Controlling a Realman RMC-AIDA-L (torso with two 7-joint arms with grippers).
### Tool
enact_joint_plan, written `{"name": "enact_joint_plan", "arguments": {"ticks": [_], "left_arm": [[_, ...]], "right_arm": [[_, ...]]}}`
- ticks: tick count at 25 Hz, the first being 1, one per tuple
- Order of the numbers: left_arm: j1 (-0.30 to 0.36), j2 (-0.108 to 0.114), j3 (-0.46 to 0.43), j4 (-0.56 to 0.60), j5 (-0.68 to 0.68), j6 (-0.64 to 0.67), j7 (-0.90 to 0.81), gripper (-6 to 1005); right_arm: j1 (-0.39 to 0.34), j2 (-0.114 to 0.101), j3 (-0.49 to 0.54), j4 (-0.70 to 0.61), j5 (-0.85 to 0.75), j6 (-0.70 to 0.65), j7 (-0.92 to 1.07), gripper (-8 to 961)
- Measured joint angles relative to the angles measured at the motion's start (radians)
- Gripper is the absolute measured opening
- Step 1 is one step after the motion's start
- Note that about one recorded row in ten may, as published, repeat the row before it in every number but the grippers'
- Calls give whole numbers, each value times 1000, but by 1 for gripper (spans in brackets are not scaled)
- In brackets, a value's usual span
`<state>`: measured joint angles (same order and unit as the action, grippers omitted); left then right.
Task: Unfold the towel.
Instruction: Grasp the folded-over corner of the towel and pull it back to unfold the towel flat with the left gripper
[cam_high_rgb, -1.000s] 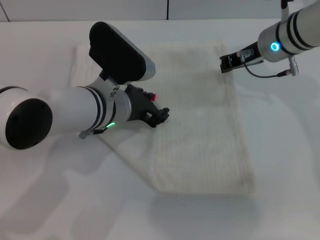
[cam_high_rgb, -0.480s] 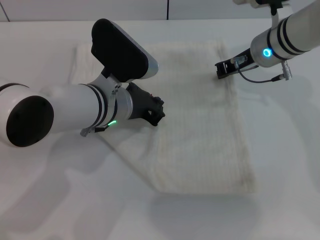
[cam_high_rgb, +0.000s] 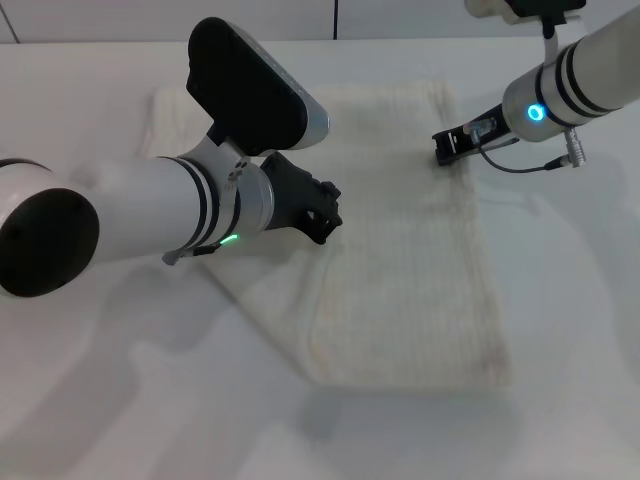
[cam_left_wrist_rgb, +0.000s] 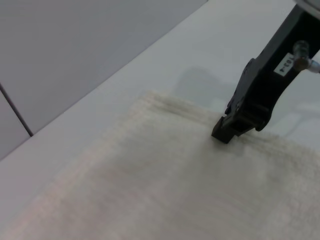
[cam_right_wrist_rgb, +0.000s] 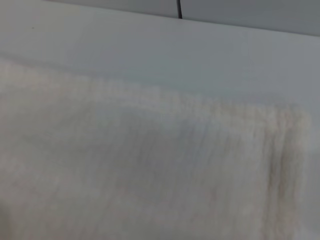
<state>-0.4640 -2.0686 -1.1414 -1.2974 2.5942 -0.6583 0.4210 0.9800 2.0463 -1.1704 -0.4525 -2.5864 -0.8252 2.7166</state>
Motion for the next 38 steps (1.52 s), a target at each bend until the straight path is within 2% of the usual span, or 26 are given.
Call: {"name": "enact_joint_plan", "arguments": {"ticks": [6, 8, 12, 24, 38], "left_arm": [[30, -1, -8, -114, 114, -94, -81, 16], [50, -1, -9, -193, 213, -167, -146, 16], [71, 0, -10, -277, 284, -261, -197, 16], [112, 5, -83, -369, 295, -466, -233, 17], [131, 6, -117, -396, 296, -645, -252, 28]], "right_arm": [[-2, 0, 0, 0, 0, 1, -6, 22], [-4, 0, 0, -4, 0, -2, -6, 22], [-5, 0, 1, -7, 0, -3, -6, 24], [-8, 2, 0, -20, 1, -7, -6, 27], [-11, 3, 0, -19, 1, -9, -6, 30]]}}
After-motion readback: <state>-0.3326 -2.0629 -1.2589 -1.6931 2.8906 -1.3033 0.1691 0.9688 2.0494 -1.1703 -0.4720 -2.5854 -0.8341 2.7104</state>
